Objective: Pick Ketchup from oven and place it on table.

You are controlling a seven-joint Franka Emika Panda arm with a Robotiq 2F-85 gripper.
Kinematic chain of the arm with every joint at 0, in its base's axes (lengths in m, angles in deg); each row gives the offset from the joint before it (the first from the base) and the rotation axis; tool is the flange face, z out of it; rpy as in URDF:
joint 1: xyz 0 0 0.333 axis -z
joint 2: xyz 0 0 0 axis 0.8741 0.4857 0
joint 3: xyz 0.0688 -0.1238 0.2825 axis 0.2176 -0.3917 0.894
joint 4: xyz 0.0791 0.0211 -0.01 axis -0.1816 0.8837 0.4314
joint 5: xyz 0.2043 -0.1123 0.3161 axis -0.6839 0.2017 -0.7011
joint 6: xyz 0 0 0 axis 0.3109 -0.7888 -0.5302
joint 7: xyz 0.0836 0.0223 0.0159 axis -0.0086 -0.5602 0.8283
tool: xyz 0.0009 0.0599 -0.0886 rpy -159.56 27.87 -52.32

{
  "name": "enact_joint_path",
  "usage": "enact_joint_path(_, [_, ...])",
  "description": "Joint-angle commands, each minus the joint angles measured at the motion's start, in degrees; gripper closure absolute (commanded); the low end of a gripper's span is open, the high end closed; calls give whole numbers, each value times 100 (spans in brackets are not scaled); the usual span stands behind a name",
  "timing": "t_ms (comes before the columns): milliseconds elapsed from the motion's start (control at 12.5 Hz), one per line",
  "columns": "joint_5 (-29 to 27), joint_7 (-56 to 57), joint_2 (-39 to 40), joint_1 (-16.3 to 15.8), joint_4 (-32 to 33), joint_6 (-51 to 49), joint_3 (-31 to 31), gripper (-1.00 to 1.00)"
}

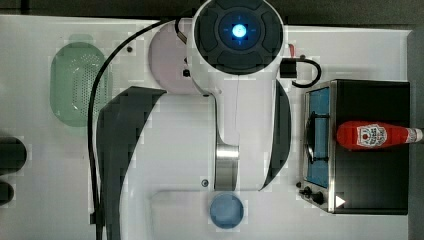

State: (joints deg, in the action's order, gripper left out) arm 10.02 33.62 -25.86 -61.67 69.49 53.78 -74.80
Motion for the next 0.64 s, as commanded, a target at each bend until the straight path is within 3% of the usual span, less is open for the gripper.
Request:
enact_joint_path(80, [134,-178,-1990,240,946,-1117,-181,-58])
enact_joint_path(240, [134,-177,-1986,245,947,-1100,-208,-99])
enact_joint_path(640, [134,-176,-1888,395,947,-676,-735,-100])
